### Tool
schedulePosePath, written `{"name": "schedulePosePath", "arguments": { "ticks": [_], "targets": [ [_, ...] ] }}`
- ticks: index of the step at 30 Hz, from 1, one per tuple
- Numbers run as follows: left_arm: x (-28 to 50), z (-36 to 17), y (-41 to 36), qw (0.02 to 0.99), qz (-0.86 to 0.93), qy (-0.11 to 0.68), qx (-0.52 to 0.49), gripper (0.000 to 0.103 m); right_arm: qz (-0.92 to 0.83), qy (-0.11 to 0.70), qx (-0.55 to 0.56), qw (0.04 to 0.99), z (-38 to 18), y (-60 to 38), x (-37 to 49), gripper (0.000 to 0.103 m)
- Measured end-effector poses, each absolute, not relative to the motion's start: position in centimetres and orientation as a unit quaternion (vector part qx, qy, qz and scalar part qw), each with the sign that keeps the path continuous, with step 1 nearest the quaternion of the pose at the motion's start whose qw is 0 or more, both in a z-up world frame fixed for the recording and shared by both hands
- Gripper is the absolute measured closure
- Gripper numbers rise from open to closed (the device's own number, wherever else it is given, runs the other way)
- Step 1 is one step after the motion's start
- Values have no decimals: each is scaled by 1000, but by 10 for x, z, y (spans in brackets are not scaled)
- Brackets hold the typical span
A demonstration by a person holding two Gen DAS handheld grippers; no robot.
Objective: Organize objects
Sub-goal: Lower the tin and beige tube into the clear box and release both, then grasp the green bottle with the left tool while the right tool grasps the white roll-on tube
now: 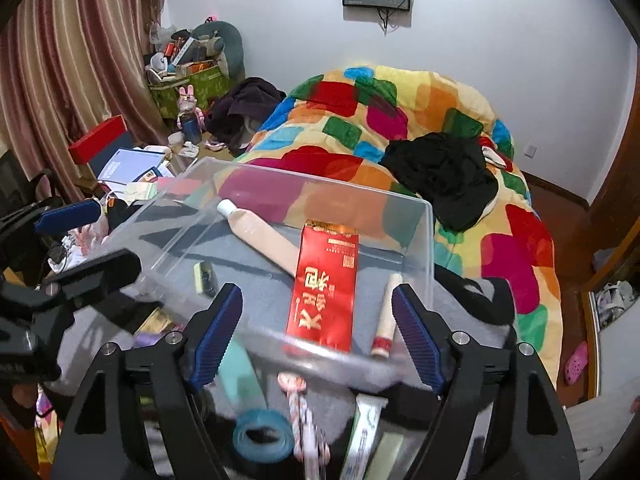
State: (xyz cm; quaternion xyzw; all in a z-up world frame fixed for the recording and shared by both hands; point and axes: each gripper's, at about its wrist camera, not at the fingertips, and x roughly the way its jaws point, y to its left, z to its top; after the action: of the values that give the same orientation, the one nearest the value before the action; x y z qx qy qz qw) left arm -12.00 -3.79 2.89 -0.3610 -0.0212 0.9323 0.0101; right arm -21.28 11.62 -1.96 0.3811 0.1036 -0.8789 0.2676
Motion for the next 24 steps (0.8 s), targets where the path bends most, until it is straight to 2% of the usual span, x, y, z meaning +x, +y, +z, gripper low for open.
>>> {"name": "schedulePosePath", "arguments": {
  "ticks": [5,16,24],
  "targets": [
    [-98,32,-38,-1,937,-18,-349,7,-882,79,375,273,-14,139,-191,22],
    [-56,3,-14,19,927,10,-375,7,-889,61,387,238,-30,182,-154,21],
    [-69,-39,6,50,900,15,-432,7,-886,46,423,182,-64,216,-152,22]
  ]
}}
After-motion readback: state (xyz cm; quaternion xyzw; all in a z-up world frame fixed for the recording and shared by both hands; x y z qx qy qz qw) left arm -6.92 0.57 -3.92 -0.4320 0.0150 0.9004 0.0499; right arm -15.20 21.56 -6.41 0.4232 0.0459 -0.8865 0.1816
